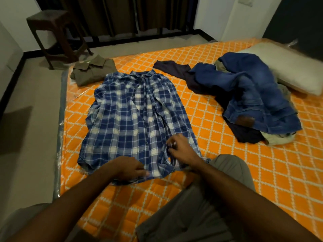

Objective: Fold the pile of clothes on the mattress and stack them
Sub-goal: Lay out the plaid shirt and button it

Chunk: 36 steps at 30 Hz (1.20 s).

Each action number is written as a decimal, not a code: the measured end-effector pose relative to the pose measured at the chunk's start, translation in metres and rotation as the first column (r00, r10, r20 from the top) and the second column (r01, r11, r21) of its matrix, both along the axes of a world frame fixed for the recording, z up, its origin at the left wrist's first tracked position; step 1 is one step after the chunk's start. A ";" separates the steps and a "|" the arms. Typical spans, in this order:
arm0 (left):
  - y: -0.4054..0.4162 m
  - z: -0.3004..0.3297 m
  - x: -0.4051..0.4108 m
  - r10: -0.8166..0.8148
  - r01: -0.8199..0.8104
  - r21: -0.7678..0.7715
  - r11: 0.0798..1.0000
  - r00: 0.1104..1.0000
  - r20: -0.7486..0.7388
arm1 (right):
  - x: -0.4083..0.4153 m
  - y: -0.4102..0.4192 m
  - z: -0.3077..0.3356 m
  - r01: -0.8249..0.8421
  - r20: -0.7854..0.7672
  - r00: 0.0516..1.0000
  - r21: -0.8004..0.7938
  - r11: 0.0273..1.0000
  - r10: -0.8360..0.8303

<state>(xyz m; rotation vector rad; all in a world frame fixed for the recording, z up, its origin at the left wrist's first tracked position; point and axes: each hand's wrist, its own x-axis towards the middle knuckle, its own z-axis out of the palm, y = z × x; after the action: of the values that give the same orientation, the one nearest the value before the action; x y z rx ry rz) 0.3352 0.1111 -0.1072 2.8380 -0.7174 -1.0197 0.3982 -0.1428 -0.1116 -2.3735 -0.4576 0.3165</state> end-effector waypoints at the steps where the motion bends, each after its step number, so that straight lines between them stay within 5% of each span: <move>1: -0.004 -0.004 0.007 0.049 -0.047 -0.090 0.995 0.999 0.022 | 0.010 -0.008 -0.001 0.140 0.110 0.986 -0.108 0.984 -0.128; 3: -0.014 -0.012 0.017 0.139 -0.107 -0.291 0.951 0.986 0.091 | 0.027 -0.026 -0.003 0.318 0.069 0.947 -0.309 0.896 -0.312; 5: -0.028 -0.019 0.023 0.247 -0.179 -0.474 0.862 0.965 0.086 | 0.037 -0.036 -0.008 0.281 -0.140 0.921 -0.410 0.868 -0.364; 7: -0.044 -0.020 0.029 0.350 -0.264 -0.570 0.778 0.936 0.044 | 0.040 -0.037 -0.017 0.232 -0.143 0.936 -0.440 0.867 -0.323; 10: -0.066 -0.019 0.041 0.460 -0.316 -0.622 0.716 0.885 0.080 | 0.041 -0.034 -0.021 0.265 -0.129 0.941 -0.301 0.916 -0.314; 13: -0.084 -0.019 0.051 0.521 -0.381 -0.645 0.662 0.853 0.031 | 0.049 -0.043 -0.014 0.355 -0.293 0.874 -0.162 0.921 -0.388; 17: -0.097 -0.024 0.059 0.589 -0.522 -0.587 0.619 0.803 -0.092 | 0.064 -0.069 0.000 0.389 -0.392 0.819 -0.156 0.908 -0.419; 27: -0.113 -0.007 0.084 0.671 -0.756 -0.517 0.402 0.627 -0.396 | 0.064 -0.078 0.018 0.364 -0.636 0.755 0.206 0.908 -0.159; 31: -0.099 0.003 0.078 0.667 -0.875 -0.483 0.025 0.375 -0.644 | 0.063 -0.080 0.017 0.359 -0.648 0.752 0.251 0.899 -0.120; 36: -0.063 0.029 0.070 0.589 -0.812 -0.477 -0.336 0.214 -0.779 | 0.054 -0.067 0.035 0.369 -0.691 0.721 0.319 0.873 -0.053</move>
<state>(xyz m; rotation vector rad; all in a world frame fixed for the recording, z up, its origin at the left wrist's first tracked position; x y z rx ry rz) 0.4056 0.0484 -0.0784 1.3573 0.5750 -0.3194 0.4518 -0.2100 -0.0766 -1.6834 0.1008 0.8236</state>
